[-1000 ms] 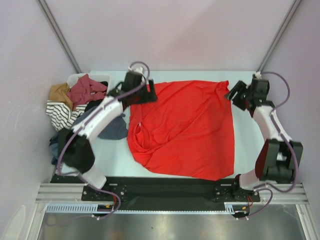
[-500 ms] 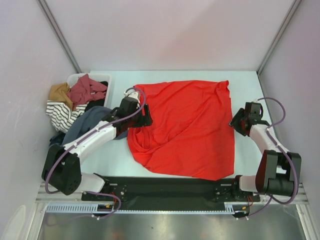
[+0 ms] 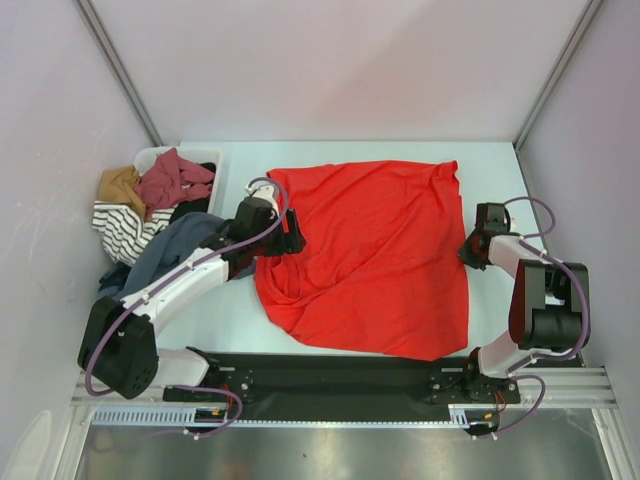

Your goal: Fold and stack the tank tops

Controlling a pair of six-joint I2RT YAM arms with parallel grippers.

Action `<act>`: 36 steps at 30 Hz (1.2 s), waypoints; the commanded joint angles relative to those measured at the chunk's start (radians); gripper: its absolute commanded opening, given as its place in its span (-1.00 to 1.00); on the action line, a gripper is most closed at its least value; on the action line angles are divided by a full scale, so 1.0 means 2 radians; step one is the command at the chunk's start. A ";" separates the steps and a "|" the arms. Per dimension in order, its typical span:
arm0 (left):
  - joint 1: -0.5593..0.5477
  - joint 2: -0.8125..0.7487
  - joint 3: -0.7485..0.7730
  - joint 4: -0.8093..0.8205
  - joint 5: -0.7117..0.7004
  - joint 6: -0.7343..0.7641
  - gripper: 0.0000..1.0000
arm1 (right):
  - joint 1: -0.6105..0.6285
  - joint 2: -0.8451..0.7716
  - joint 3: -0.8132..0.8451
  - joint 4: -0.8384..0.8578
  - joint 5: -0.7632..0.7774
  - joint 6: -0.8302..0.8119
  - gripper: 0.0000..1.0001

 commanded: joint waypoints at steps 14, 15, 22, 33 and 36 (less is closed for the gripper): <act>-0.039 0.034 0.020 -0.012 -0.016 0.017 0.60 | 0.006 -0.088 0.005 -0.025 0.063 -0.001 -0.95; -0.042 0.039 0.021 -0.015 -0.016 0.017 0.58 | 0.006 -0.089 0.002 -0.023 0.063 -0.002 -0.95; -0.045 0.082 0.015 -0.006 -0.012 0.019 0.33 | 0.005 -0.092 -0.005 -0.014 0.056 0.000 -0.97; -0.044 0.157 0.027 0.014 0.020 0.015 0.09 | 0.005 -0.091 -0.011 -0.006 0.047 0.001 -1.00; -0.044 0.173 0.030 0.010 0.015 0.012 0.16 | 0.005 -0.092 -0.011 -0.004 0.045 0.000 -1.00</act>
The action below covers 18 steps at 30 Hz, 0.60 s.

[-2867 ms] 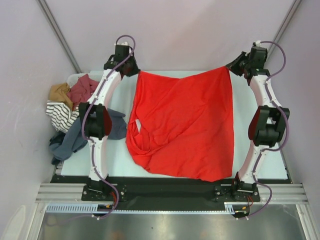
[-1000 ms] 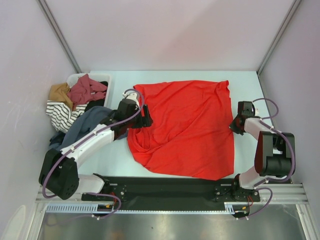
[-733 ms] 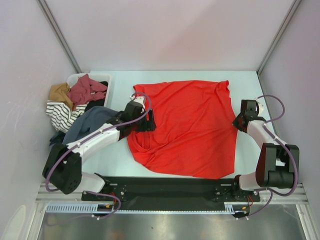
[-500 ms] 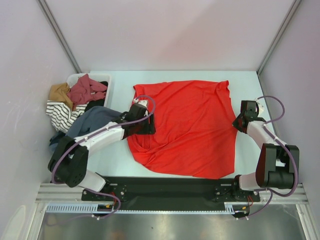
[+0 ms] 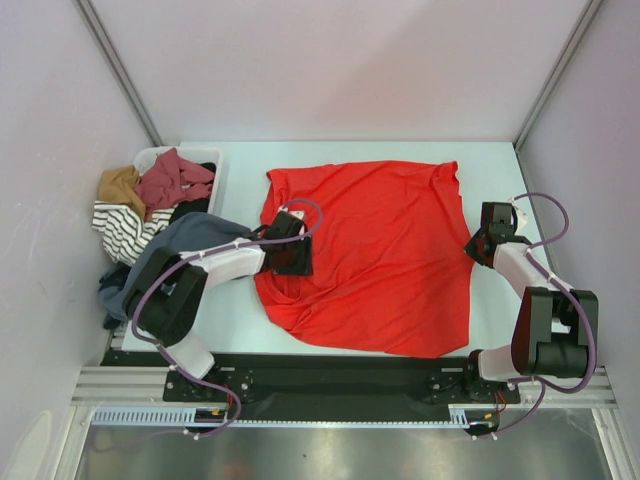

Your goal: Fold and stack the tank tops

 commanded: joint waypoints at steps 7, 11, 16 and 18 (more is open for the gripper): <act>-0.002 0.011 0.022 0.026 0.015 -0.002 -0.70 | -0.001 -0.014 -0.001 0.013 -0.001 -0.004 -1.00; -0.002 -0.018 0.027 0.011 -0.001 0.001 -0.76 | -0.002 -0.019 0.000 0.010 0.000 -0.004 -1.00; -0.002 -0.056 0.035 -0.022 -0.040 0.008 -0.99 | -0.004 -0.029 0.001 0.008 0.000 -0.002 -1.00; -0.002 -0.074 0.036 -0.030 -0.044 0.007 -0.99 | -0.004 -0.032 0.002 0.006 0.003 -0.001 -1.00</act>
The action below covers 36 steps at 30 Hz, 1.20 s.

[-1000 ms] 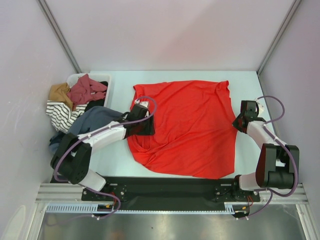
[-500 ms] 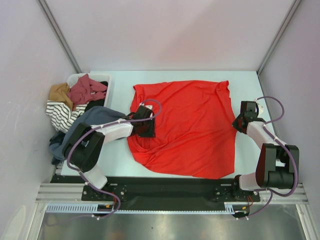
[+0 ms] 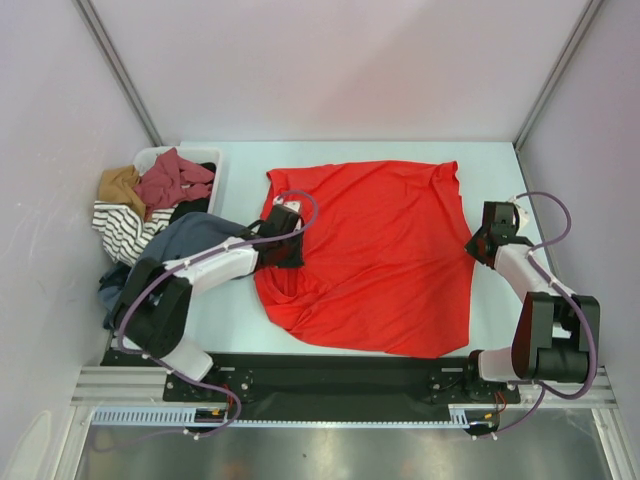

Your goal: Fold and stack the tank tops

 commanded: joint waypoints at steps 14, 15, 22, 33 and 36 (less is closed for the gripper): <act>-0.002 -0.091 0.020 -0.006 -0.005 0.005 -0.99 | -0.008 -0.054 0.013 -0.014 0.009 -0.004 -1.00; -0.002 -0.096 0.021 -0.009 -0.007 0.004 -0.99 | -0.009 -0.058 0.017 -0.015 0.010 -0.004 -1.00; 0.024 -0.140 0.081 -0.028 -0.034 0.002 -0.99 | -0.019 -0.087 0.071 -0.004 -0.010 0.003 -1.00; 0.094 -0.145 0.326 -0.083 -0.024 0.027 -0.99 | -0.018 -0.063 0.302 -0.054 -0.097 -0.009 -1.00; 0.094 -0.165 0.380 -0.096 -0.026 0.044 -0.99 | -0.015 -0.084 0.352 -0.058 -0.132 -0.014 -1.00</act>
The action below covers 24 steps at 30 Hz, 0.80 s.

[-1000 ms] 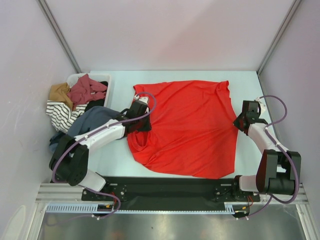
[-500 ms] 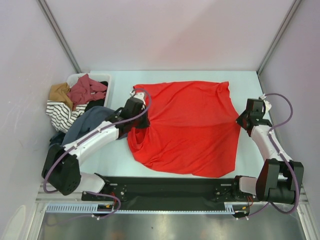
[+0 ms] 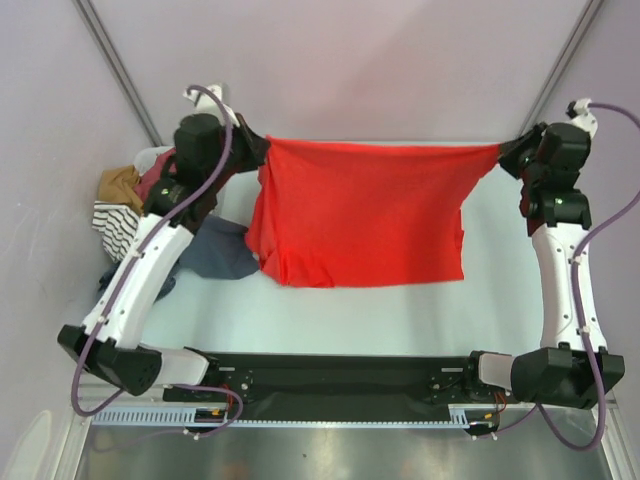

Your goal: Fold and stack the tank tops

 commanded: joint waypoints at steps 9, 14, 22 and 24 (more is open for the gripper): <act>-0.003 -0.178 0.122 0.009 0.027 0.081 -0.99 | 0.003 -0.174 0.084 0.049 -0.106 -0.028 -1.00; -0.003 -0.238 0.126 0.034 0.049 0.081 -0.99 | 0.002 -0.261 0.116 0.058 -0.096 -0.055 -1.00; -0.003 -0.262 0.152 0.041 0.049 0.070 -0.99 | 0.000 -0.306 0.192 0.051 -0.069 -0.090 -1.00; -0.003 -0.246 0.169 0.039 0.046 0.068 -0.99 | -0.001 -0.294 0.221 0.046 -0.071 -0.090 -1.00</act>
